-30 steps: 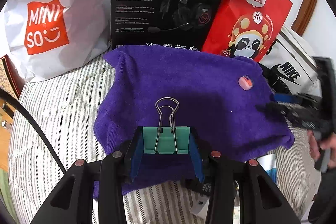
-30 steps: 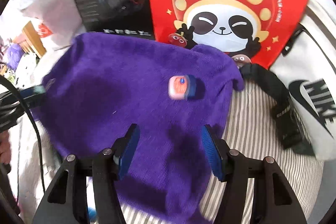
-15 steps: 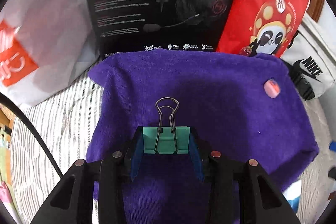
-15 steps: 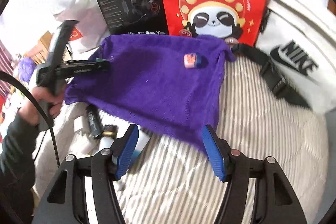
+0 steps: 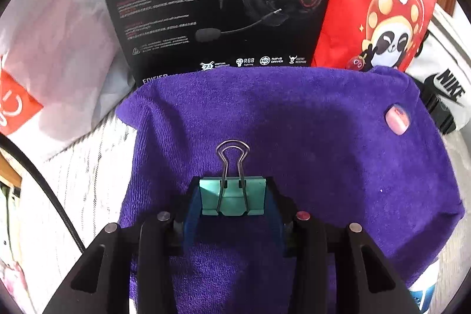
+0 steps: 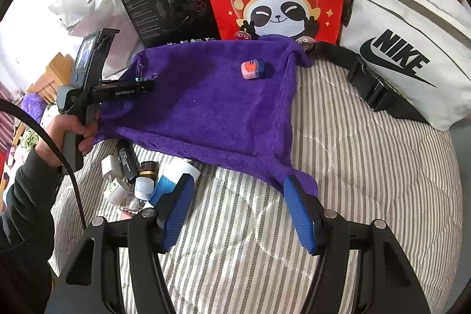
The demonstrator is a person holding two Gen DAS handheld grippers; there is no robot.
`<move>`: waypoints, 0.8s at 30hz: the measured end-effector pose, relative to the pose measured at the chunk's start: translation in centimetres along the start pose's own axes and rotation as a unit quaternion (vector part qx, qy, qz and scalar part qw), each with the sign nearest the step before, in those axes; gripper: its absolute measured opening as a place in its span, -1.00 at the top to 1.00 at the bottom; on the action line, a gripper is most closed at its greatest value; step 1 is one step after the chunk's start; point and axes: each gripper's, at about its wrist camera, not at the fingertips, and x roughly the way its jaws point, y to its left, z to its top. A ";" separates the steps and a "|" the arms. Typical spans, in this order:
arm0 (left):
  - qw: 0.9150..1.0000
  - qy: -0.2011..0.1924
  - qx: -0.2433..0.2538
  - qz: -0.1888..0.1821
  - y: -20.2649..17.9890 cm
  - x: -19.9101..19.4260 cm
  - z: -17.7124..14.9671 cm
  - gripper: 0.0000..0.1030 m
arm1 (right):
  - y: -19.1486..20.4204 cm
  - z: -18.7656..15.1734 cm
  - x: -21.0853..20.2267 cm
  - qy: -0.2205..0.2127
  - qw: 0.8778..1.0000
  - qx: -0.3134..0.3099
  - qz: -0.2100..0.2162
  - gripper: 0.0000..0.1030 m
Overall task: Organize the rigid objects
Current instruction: 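Lower the binder clip onto the purple towel and open the left gripper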
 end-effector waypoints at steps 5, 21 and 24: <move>1.000 0.008 0.005 0.000 0.1 -0.5 -0.6 0.01 | 0.4 -0.6 -0.5 -0.001 1.000 -0.002 -0.007 -0.22; 0.999 -0.009 0.015 -0.031 -1.3 -9.9 -7.3 -0.12 | 1.7 -2.3 -3.6 -0.028 0.999 0.017 0.010 -0.22; 0.999 -0.010 0.034 -0.024 -2.9 -11.8 -9.2 -0.12 | 1.9 -2.9 -4.2 -0.031 0.999 0.020 0.013 -0.23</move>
